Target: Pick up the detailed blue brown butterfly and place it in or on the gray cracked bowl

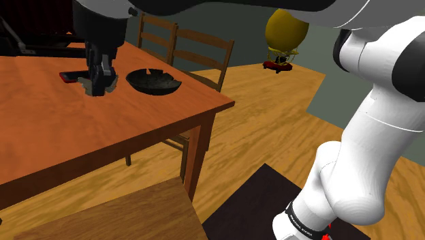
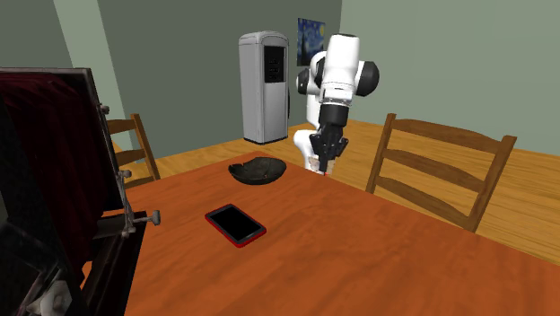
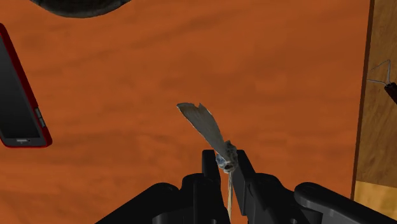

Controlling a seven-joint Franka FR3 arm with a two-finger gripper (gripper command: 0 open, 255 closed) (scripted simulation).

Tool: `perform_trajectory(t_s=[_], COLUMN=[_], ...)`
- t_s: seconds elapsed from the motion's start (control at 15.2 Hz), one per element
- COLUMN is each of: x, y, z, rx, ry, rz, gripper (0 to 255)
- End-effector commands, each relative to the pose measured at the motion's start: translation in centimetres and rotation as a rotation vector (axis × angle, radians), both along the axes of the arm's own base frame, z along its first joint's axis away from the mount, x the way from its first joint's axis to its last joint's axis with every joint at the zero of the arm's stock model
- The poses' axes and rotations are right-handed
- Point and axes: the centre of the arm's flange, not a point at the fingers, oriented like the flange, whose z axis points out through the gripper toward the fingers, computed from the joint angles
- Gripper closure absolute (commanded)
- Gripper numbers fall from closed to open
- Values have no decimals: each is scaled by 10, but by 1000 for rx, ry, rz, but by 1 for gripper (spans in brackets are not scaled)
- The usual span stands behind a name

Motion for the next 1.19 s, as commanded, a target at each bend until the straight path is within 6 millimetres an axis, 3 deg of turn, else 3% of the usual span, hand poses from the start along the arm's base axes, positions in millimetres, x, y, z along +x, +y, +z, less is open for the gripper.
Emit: perform_trajectory(t_s=[0.0,0.59,1.12], x=[-1,-1,46], y=[0,0,-95], z=[10,56,54], rx=[0,0,0], ry=[0,0,0], rz=[0,0,0], gripper=[255,255,255])
